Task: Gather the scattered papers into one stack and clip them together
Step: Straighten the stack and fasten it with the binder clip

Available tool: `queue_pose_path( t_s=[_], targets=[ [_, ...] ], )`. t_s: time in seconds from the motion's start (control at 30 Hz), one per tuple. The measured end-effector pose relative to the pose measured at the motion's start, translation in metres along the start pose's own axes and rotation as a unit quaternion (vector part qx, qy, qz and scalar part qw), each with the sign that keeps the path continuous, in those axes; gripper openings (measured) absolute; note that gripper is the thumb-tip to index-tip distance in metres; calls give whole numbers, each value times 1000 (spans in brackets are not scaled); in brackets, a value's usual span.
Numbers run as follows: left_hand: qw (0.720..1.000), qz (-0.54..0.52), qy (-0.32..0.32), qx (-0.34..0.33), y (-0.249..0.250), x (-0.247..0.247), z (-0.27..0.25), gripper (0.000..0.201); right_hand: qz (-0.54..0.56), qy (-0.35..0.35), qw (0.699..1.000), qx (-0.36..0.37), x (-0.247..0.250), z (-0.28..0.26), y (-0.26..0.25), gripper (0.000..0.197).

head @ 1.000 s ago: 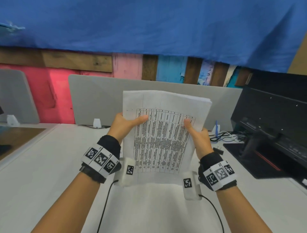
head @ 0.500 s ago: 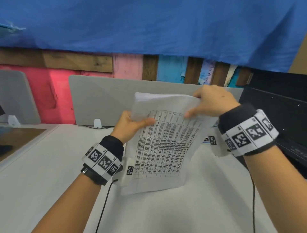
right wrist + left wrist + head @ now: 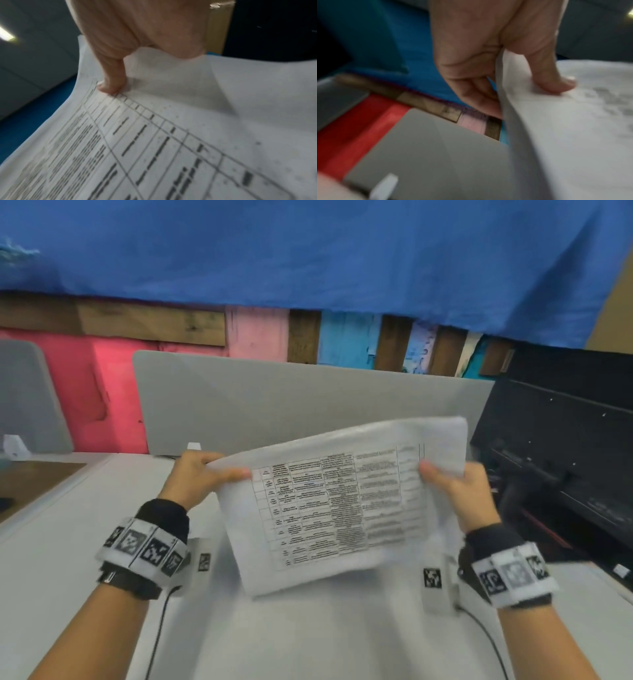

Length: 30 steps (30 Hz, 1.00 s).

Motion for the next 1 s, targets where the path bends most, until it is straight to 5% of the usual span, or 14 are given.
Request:
queue_pose_path(
  t_s=[0.07, 0.13, 0.27, 0.33, 0.5, 0.6, 0.7, 0.83, 0.9, 1.0],
  targets=[
    [987, -147, 55, 17, -8, 4, -4, 8, 59, 30, 997, -29, -5, -13, 26, 10],
    [967, -240, 87, 13, -9, 1, -6, 9, 104, 57, 992, -48, -10, -22, 46, 38],
    [973, -219, 70, 2, -15, -9, -10, 24, 138, 64, 985, -78, -11, -33, 76, 70],
    [980, -192, 43, 21, -29, -17, -14, 31, 119, 65, 987, -91, -10, -35, 85, 63],
    [976, -208, 44, 50, -46, -29, -15, 19, 109, 88, 981, -133, -15, -33, 90, 7],
    [970, -235, 44, 38, -41, -23, -13, 28, 133, 87, 981, -114, -12, -31, 87, 31],
    [976, -212, -17, 47, -50, -30, -15, 66, 119, 30, 988, -99, -10, -28, 85, 63],
    [974, -210, -50, 69, -63, -37, -16, 78, -31, -44, 996, -68, 6, -8, 57, 51],
    [972, -219, -57, 62, -62, -36, -15, 83, -179, -127, 973, -79, 6, 5, 40, 23],
    [971, -220, -69, 56, -58, -35, -17, 81, -460, -238, 849, -104, -5, 20, 29, 10]
  ],
)
Point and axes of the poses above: each hand's wrist, its own z-axis towards the middle knuckle, its own x-axis out of the back of the hand, y = z × x, the point moved 9 cm from there along z, towards the middle knuckle, and after that the axes turned 2 degrees about -z, right-handed, at the moved point
